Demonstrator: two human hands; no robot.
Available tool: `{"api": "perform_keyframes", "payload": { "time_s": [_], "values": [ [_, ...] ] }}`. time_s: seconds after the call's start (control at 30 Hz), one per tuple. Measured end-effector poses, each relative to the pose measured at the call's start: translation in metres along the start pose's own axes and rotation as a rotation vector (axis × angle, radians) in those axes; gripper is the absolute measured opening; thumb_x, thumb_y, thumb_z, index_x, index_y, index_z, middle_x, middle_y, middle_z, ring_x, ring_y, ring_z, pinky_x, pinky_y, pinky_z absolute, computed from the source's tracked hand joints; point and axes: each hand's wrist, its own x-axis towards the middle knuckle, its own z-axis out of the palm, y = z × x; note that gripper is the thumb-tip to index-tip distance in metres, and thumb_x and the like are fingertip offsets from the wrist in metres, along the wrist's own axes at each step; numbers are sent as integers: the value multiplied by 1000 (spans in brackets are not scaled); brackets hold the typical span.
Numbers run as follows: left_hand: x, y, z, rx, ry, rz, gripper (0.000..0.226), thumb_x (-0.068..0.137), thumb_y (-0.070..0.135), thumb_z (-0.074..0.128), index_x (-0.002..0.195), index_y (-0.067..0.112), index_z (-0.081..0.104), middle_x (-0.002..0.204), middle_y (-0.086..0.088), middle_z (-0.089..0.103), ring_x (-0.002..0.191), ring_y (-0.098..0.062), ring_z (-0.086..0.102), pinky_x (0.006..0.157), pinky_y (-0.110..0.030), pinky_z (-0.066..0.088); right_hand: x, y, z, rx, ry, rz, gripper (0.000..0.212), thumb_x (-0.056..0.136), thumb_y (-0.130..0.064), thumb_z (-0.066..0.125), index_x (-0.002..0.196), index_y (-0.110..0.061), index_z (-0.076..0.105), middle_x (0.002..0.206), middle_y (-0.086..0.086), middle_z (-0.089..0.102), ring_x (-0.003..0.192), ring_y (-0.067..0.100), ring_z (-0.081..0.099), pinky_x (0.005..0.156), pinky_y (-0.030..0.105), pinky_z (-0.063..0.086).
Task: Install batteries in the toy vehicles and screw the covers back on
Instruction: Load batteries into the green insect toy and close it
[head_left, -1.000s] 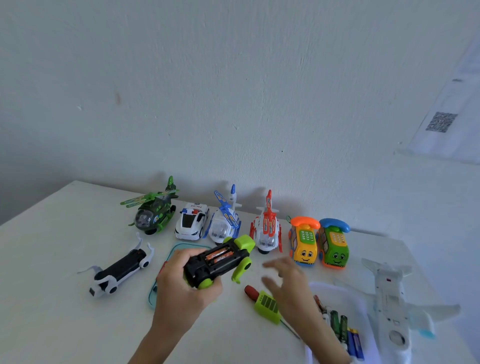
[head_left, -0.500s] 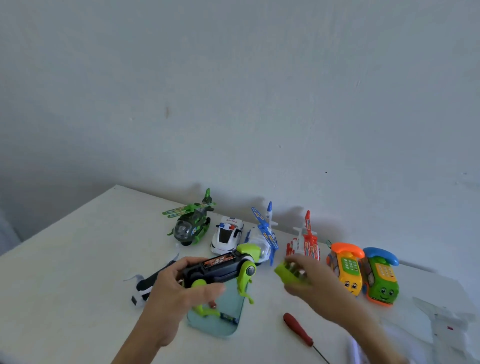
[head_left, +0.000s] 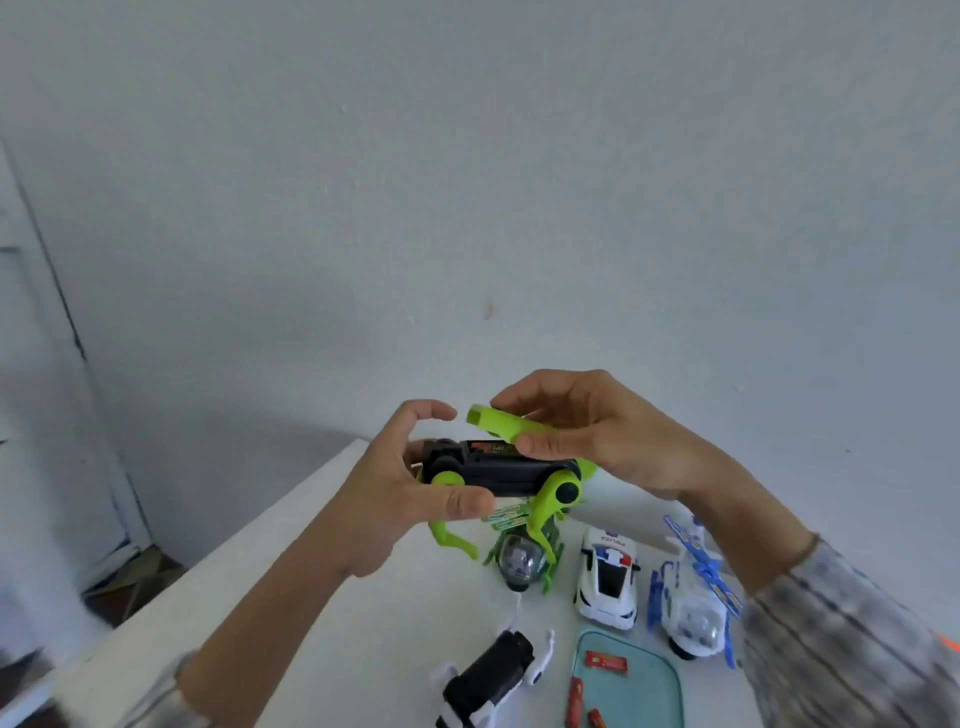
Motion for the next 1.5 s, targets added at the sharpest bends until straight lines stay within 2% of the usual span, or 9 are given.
{"api": "perform_keyframes", "payload": {
  "time_s": [0.23,0.43,0.5,0.63,0.83,1.07,1.27,1.43,1.5],
  "values": [
    [33,42,-46,77,-86,71,110,11,49,95,111,30,53,92,-9,62,72,-15,62,64,-22,50,38,-38,8,-58,29,-72,29,76,-4,75,104,-9,70,100,11,71,89,25,66,78,44,52],
    [50,68,-62,28,-175,112,114,9,51,95,112,23,52,69,5,64,55,-10,58,58,-20,49,48,-65,11,-175,119,-88,28,73,-5,78,99,-13,73,93,9,72,84,21,66,76,37,53],
    [56,75,-66,32,-192,127,115,9,54,94,112,23,52,75,2,64,59,-11,58,61,-24,49,49,-76,12,-298,154,-91,35,69,-17,84,101,-24,72,104,2,69,93,15,65,82,36,54],
    [65,84,-71,27,-199,152,112,12,56,93,112,25,52,83,-3,61,64,-12,59,63,-27,51,50,-92,23,-667,301,-150,64,57,-38,88,114,-36,61,116,-19,52,102,0,53,81,17,45],
    [71,87,-72,13,-186,177,112,9,62,90,109,26,52,85,-4,61,65,-13,61,65,-28,53,65,-81,40,-1155,551,-368,52,55,-31,86,104,-22,71,97,-4,64,82,19,60,76,33,36],
    [79,84,-67,9,-202,162,112,9,61,90,108,26,49,80,-3,60,64,-13,61,64,-28,50,70,-71,35,-1202,653,-462,21,50,-26,72,69,-16,71,57,-4,55,50,19,51,62,30,35],
    [87,80,-65,25,-212,164,110,12,58,92,107,25,47,69,5,66,62,-13,58,64,-28,51,69,-67,25,-1155,544,-356,33,60,-33,79,89,-21,71,78,-5,64,67,16,57,72,30,32],
    [89,76,-60,45,-235,170,105,12,51,95,100,20,47,64,7,65,57,-12,57,58,-22,51,70,-51,25,-1133,536,-432,21,61,-27,73,59,-13,58,51,-5,45,44,16,39,54,26,35],
    [91,74,-61,76,-244,183,103,13,48,96,99,19,47,65,7,65,58,-11,59,57,-21,50,68,-51,26,-1081,513,-402,23,62,-30,78,66,-15,63,57,-5,51,50,15,45,54,28,39]
  ]
}}
